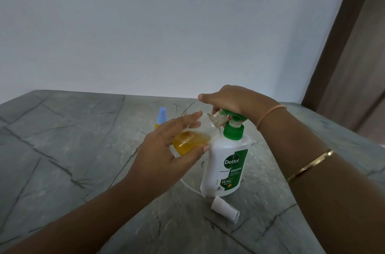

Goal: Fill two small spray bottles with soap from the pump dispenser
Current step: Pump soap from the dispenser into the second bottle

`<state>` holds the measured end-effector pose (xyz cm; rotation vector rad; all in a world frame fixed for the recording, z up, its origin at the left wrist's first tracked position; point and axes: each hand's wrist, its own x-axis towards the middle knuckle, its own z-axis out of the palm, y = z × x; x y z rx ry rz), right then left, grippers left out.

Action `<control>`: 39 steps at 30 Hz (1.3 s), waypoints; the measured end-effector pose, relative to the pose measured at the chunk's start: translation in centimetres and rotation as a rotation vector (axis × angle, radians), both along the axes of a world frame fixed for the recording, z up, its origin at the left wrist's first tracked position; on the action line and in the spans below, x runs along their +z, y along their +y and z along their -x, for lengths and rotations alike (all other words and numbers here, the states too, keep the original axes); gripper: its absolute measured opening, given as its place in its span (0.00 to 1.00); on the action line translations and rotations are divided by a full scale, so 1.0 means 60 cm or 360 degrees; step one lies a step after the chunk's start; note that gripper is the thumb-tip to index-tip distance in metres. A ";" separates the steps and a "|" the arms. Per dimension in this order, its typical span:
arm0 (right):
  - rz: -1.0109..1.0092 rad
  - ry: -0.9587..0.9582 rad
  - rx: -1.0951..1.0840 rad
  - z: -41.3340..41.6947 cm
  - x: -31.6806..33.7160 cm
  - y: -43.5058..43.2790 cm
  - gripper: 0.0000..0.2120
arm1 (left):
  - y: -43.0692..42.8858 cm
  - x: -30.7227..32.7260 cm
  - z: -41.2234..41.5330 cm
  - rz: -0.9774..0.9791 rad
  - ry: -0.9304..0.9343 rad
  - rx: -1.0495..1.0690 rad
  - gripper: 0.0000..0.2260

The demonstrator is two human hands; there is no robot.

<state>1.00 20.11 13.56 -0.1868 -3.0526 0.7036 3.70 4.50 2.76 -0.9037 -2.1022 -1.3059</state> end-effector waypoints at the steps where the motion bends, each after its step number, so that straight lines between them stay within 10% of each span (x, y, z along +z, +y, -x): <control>1: -0.0006 0.0018 0.0002 0.001 0.000 -0.001 0.22 | 0.000 0.000 0.000 0.0000 0.0003 0.0003 0.22; 39: -0.0108 0.0155 -0.0013 0.016 -0.001 0.009 0.24 | 0.002 0.001 0.004 -0.0016 0.0012 0.0004 0.22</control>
